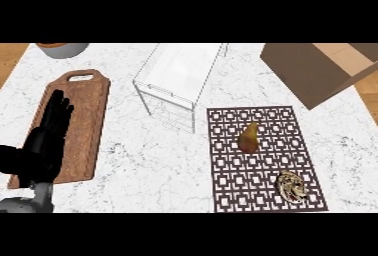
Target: Pick the cupcake from the placemat and place it in the tiered shelf
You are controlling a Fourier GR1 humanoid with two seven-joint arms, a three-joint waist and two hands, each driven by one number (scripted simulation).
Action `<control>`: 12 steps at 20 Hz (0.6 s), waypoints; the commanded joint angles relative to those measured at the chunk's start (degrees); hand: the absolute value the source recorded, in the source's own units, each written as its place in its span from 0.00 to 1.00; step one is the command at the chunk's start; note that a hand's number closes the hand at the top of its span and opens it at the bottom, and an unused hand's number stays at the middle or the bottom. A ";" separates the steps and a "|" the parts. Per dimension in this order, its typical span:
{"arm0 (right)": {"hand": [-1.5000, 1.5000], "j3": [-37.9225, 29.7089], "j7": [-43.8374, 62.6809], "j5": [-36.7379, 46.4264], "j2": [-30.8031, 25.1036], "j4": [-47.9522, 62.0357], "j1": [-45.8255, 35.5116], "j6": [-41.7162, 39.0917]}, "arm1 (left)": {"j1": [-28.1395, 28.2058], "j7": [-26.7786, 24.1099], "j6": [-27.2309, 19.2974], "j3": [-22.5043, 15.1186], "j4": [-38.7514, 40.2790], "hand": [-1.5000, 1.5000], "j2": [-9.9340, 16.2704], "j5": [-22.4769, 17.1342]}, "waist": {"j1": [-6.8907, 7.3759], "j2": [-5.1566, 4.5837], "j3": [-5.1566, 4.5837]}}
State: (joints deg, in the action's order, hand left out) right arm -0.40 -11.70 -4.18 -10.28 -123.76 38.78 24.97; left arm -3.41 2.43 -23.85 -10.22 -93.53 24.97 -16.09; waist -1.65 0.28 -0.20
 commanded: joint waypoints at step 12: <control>0.00 5.40 45.36 36.83 -10.89 -17.78 14.06 1.33 | -1.68 1.85 0.84 -1.91 -2.41 0.50 -0.56 1.47 | 4.41 -1.54 -0.19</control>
State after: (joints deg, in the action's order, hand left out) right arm 2.59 20.77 21.04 -20.84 -135.72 53.10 26.95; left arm -5.04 4.19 -22.68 -11.16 -95.38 25.13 -15.54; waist 1.64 -1.10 -0.47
